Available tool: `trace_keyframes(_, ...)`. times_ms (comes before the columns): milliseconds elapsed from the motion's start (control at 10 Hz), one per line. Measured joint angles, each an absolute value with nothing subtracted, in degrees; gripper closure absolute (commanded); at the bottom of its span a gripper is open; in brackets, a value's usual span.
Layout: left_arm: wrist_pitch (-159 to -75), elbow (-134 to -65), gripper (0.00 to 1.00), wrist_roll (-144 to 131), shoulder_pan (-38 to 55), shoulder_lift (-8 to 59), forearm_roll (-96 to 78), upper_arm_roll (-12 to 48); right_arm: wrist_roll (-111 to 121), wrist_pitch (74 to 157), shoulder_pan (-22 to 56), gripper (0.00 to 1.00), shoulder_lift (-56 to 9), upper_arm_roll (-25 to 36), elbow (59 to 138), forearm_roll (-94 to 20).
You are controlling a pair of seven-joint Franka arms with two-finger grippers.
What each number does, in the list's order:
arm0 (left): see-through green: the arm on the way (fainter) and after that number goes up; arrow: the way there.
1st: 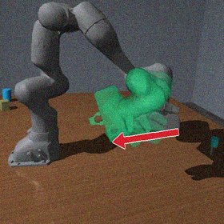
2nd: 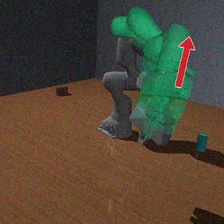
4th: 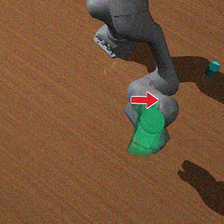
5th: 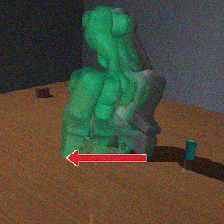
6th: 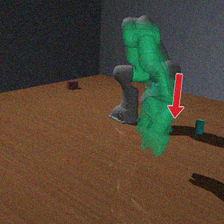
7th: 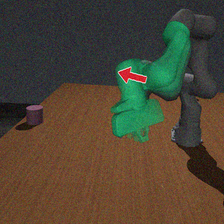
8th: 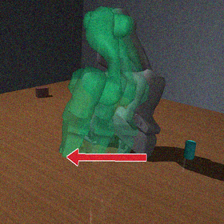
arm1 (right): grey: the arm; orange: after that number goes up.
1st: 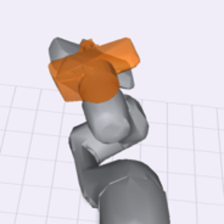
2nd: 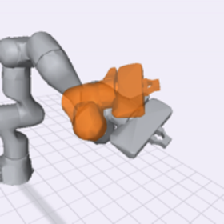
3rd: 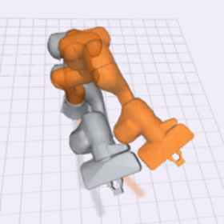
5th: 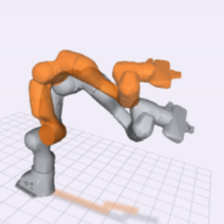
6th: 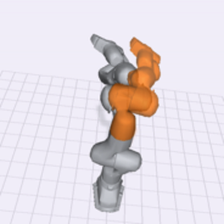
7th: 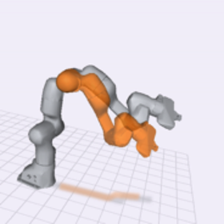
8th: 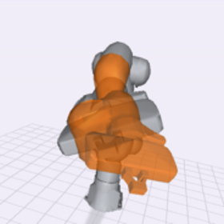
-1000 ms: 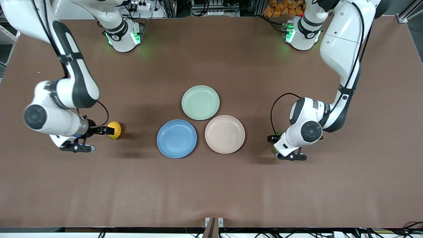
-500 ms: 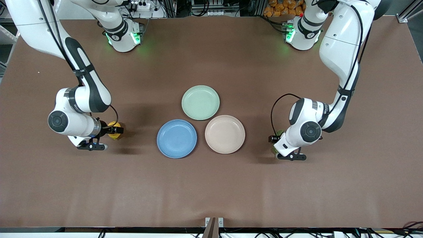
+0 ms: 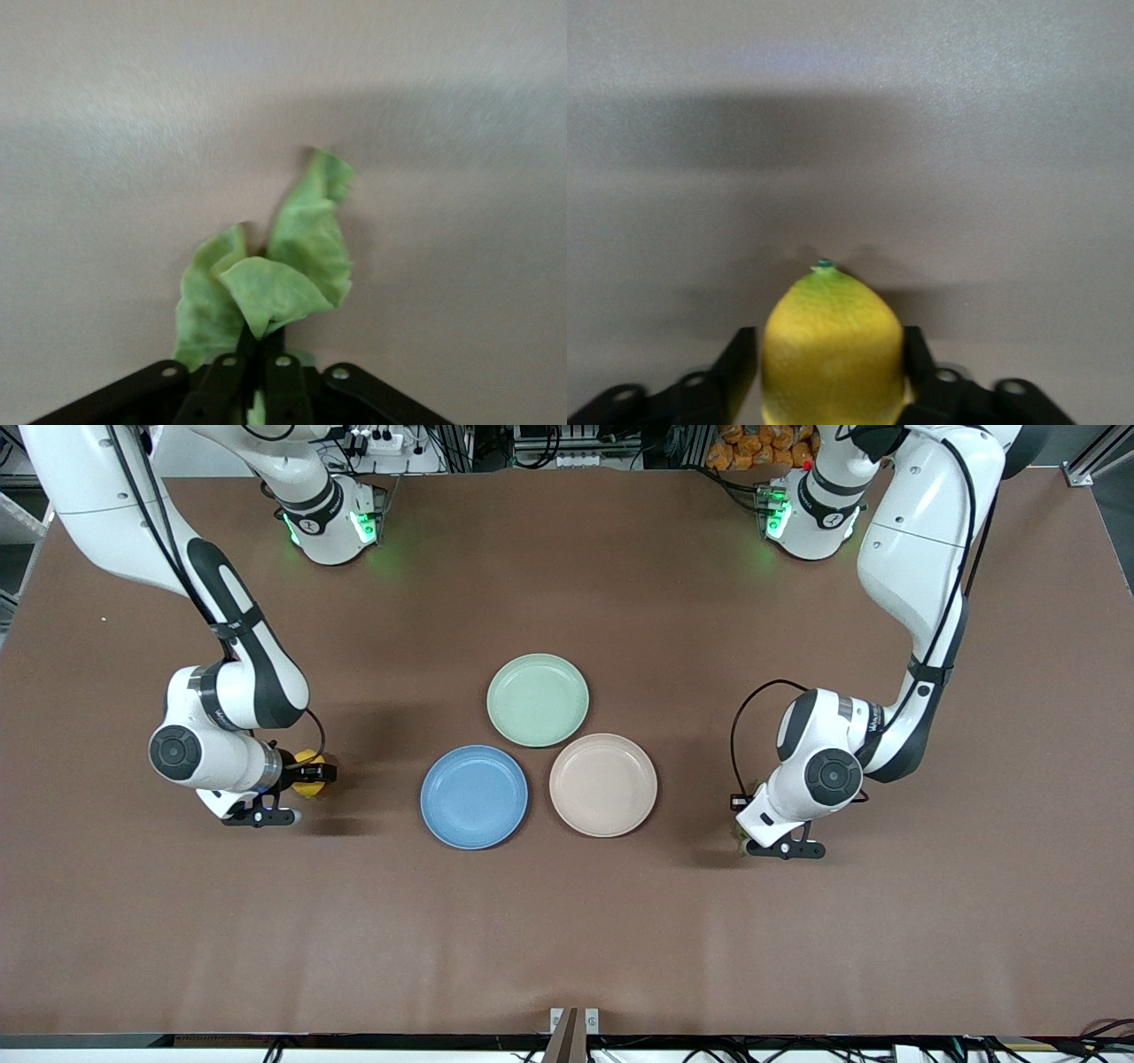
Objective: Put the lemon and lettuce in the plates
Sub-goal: 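Carry the lemon over the blue plate while the left gripper carries lettuce, then release the lemon onto the blue plate while the left gripper releases lettuce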
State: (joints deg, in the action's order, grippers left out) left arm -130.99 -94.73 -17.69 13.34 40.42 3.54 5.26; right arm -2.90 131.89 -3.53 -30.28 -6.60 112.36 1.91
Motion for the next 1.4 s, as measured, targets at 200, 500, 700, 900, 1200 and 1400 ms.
trace_keyframes(200, -130.42, -94.07, 1.00, -22.09, 15.07, 36.55, 3.58, 5.99, -2.64, 131.90, -3.09, 1.00, -30.20, -7.03, 112.16, 2.08)
trace_keyframes(500, -129.73, -92.56, 1.00, -32.43, 21.98, 31.08, 2.84, 6.95, -6.34, 121.76, -2.31, 1.00, -29.79, -10.19, 104.00, 1.55)
trace_keyframes(700, -130.52, -91.72, 1.00, -41.06, 26.81, 31.42, 2.39, 8.47, -13.24, 117.19, 0.44, 1.00, -29.30, -12.89, 97.16, 0.28)
trace_keyframes(900, -132.63, -90.43, 0.25, -47.63, 31.60, 34.47, 2.39, 8.43, -19.69, 118.04, 1.83, 1.00, -29.61, -16.31, 96.17, -1.38)
trace_keyframes(1200, -133.96, -89.19, 0.00, -48.18, 31.32, 37.73, 2.57, 7.73, -29.66, 125.58, 3.54, 1.00, -34.08, -20.44, 95.94, -3.62)
trace_keyframes(1400, -133.29, -87.78, 0.00, -48.18, 29.84, 36.95, 2.63, 7.56, -32.55, 131.43, 5.06, 1.00, -37.61, -20.55, 95.47, -3.73)
